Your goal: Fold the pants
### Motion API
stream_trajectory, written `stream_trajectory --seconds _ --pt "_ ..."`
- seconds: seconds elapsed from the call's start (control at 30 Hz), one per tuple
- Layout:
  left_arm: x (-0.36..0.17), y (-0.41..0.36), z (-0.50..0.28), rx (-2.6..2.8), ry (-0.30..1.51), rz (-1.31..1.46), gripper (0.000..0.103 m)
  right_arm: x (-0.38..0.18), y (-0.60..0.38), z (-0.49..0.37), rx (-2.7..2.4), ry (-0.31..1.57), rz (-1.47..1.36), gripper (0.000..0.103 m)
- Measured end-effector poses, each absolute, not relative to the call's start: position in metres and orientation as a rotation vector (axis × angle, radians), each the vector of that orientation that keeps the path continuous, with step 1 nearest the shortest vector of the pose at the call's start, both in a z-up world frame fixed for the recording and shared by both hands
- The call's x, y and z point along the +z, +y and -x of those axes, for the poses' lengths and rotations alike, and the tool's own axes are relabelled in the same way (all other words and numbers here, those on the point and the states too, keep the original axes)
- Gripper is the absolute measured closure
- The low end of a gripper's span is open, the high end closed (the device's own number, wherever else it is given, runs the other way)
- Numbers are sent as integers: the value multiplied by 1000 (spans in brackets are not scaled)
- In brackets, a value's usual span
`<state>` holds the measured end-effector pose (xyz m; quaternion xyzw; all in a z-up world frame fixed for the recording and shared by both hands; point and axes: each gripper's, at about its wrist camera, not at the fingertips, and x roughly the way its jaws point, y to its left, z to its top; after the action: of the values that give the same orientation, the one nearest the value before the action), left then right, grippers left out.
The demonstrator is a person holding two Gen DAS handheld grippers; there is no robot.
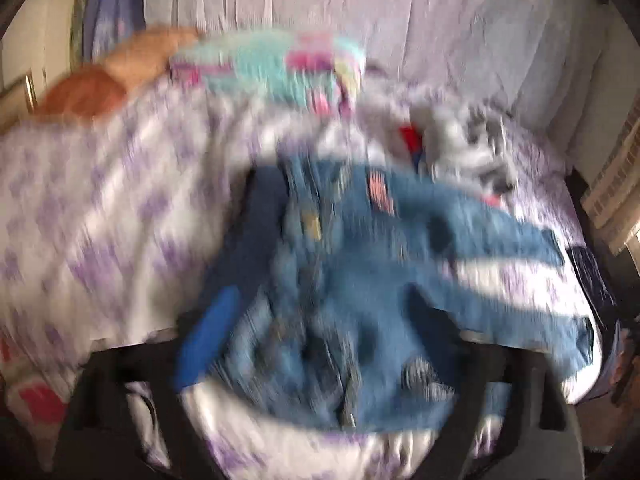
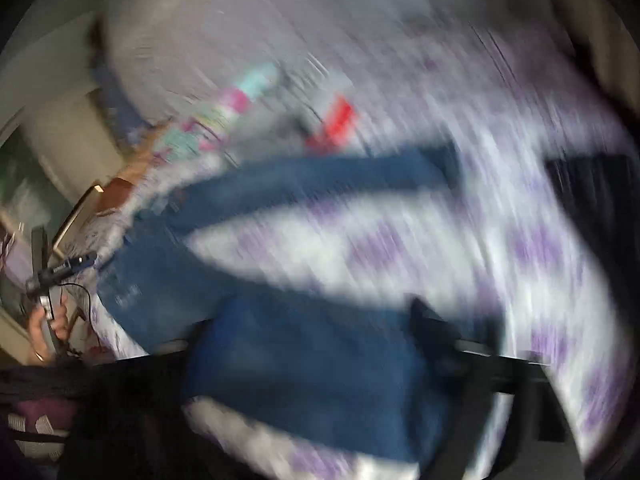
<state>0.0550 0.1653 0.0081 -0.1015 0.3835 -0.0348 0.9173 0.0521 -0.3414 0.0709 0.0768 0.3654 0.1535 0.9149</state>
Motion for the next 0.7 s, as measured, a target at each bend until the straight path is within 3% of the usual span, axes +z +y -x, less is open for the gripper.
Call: stream_trajectory --seconds 0.13,0.4,0.47,0.5,0.53,0.67,0.7 --pt "11 204 -124 -62 871 334 5 89 -256 -127 463 719 35 4" --pt "-50 224 -226 -80 1103 447 6 23 -128 -293 591 946 430 4" --pt "-63 223 -242 -84 1146 473 6 -1 -125 -320 578 1026 447 13" --pt "-65 223 -246 -86 1155 479 6 -17 -130 -339 556 1089 434 27" --pt "-67 222 -250 -90 1164 481 6 -28 -133 -351 542 1127 424 31" --pt "-76 214 -267 -111 1177 475 6 -57 -147 -370 593 1219 386 32" --pt "-76 210 -270 -114 1174 457 14 -58 -152 -372 615 1214 359 35"
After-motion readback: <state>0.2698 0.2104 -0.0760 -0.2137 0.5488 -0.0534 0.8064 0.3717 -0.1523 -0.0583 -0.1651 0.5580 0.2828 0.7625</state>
